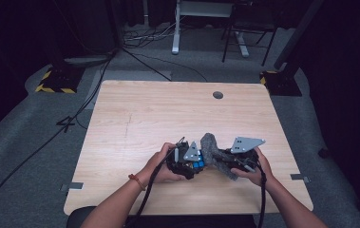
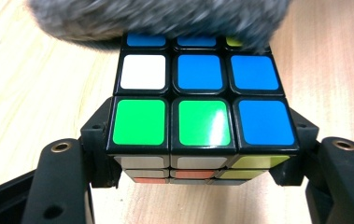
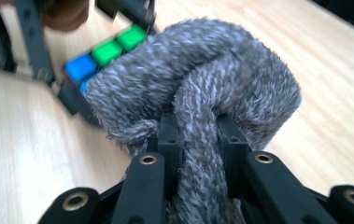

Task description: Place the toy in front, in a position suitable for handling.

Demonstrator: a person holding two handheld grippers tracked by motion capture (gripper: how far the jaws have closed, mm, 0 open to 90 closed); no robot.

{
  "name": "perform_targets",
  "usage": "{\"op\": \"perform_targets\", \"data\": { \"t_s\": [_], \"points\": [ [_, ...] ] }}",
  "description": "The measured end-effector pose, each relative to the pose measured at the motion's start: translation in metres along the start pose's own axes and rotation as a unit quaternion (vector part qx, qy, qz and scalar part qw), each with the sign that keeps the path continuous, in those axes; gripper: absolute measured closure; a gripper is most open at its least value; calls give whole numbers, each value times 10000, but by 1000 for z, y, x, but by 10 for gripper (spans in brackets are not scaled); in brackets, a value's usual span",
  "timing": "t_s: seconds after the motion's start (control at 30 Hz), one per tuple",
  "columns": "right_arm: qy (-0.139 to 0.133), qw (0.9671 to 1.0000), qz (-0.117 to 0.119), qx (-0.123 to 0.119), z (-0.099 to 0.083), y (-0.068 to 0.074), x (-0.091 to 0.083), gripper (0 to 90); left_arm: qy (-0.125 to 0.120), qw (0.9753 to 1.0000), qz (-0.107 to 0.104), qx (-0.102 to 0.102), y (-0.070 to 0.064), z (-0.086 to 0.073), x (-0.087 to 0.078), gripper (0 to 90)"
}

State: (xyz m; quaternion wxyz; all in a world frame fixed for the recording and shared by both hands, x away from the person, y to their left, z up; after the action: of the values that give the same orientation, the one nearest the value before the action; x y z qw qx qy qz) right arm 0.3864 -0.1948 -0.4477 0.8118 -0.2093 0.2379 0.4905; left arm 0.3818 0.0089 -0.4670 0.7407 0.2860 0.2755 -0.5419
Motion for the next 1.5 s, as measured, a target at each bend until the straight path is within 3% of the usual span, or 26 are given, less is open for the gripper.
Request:
{"op": "perform_targets", "data": {
  "t_s": [0.23, 0.4, 0.47, 0.57, 0.7, 0.97, 1.17, 1.5],
  "points": [
    [-164, 9995, 181, -223, 9, 15, -7, 762, -21, 10000, 3, -54, 0, 0, 0, 336],
    [-334, 9986, 320, -252, 17, 23, -6, 762, 2, 10000, -62, -62, -2, 2, 7, 337],
    [-392, 9980, 417, -264, 21, 28, -4, 761, 55, 10000, -80, 16, -5, 5, 10, 336],
    [-319, 9978, 343, -463, 27, 34, 3, 761, 138, 9998, -122, 112, -10, 6, 13, 337],
    [-247, 9984, 170, -472, 26, 27, 9, 761, 174, 9997, -124, 111, -10, 4, 12, 337],
    [-114, 9997, -149, -164, 10, 3, 0, 762, 98, 9998, -127, 108, -10, 4, 5, 337],
    [-103, 9999, 28, -58, 2, 2, -4, 762, -84, 9999, -69, 47, -5, 3, -5, 337],
    [-350, 9992, 74, -174, 13, 13, -3, 762, 33, 10000, -52, 36, -5, 2, 0, 337]
  ]
}}
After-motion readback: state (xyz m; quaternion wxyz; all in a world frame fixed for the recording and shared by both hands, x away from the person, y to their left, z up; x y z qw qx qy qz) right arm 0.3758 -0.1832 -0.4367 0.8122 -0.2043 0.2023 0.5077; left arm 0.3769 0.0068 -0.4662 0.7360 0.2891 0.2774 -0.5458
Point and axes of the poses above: each handheld gripper's, and its own axes: x roughly forward along the jaws, z roughly out of its top, y roughly to its left, the point moved 3 cm from there along x, roughly forward along the jaws, and after that the axes turned 1 degree about -z, right-handed, at the moved point
